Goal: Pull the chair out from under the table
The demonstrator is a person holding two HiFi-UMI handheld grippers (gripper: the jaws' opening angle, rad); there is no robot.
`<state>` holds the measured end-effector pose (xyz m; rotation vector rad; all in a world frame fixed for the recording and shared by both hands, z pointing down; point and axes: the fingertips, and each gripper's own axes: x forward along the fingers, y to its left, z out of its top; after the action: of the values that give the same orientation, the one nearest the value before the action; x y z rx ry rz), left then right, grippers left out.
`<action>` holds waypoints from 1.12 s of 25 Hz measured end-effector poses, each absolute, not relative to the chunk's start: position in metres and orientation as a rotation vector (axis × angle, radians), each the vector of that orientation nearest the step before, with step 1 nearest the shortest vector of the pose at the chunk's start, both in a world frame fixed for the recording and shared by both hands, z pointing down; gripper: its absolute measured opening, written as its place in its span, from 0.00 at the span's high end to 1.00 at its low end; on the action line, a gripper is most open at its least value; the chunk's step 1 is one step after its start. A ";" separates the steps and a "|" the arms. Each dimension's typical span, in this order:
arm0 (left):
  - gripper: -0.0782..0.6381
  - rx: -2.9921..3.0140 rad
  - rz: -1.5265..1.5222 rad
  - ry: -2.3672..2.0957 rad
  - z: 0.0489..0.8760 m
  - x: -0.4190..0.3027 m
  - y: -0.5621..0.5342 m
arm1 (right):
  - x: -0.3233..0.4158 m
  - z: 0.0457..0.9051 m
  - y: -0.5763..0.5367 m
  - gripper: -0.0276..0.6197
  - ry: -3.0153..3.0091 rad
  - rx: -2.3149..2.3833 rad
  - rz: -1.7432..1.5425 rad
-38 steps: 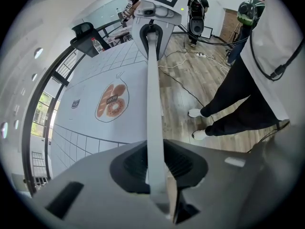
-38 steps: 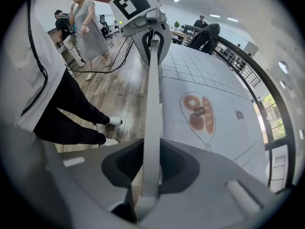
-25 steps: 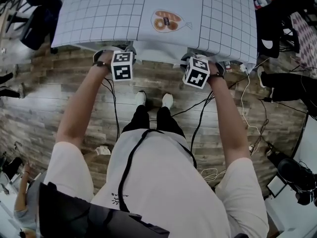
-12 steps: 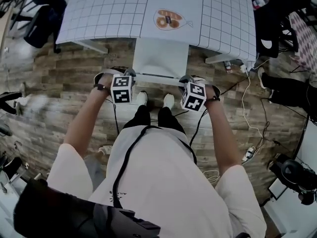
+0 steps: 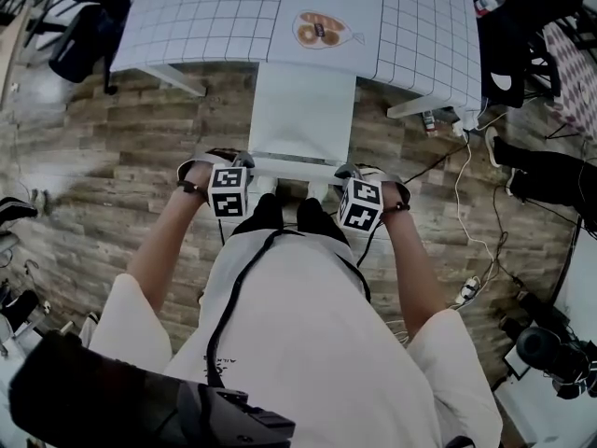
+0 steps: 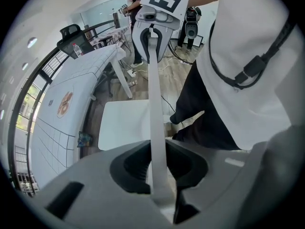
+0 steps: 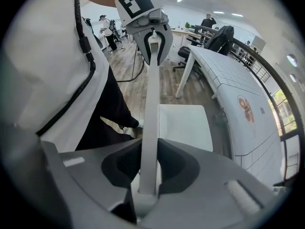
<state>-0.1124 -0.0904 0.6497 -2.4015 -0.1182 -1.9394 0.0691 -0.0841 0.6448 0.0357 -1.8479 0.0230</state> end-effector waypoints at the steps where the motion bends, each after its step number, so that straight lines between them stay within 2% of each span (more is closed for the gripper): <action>1: 0.78 -2.401 -1.943 -0.123 0.650 -0.112 -0.085 | 0.069 0.645 -0.079 0.83 -1.847 0.031 0.025; 28: 0.77 -2.397 -1.954 -0.083 0.653 -0.109 -0.059 | 0.074 0.644 -0.053 0.83 -1.893 0.067 0.002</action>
<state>-0.1091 -0.0591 0.6529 -2.3970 -0.0832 -1.9542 0.0736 -0.0533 0.6436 0.0673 -1.8934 0.0024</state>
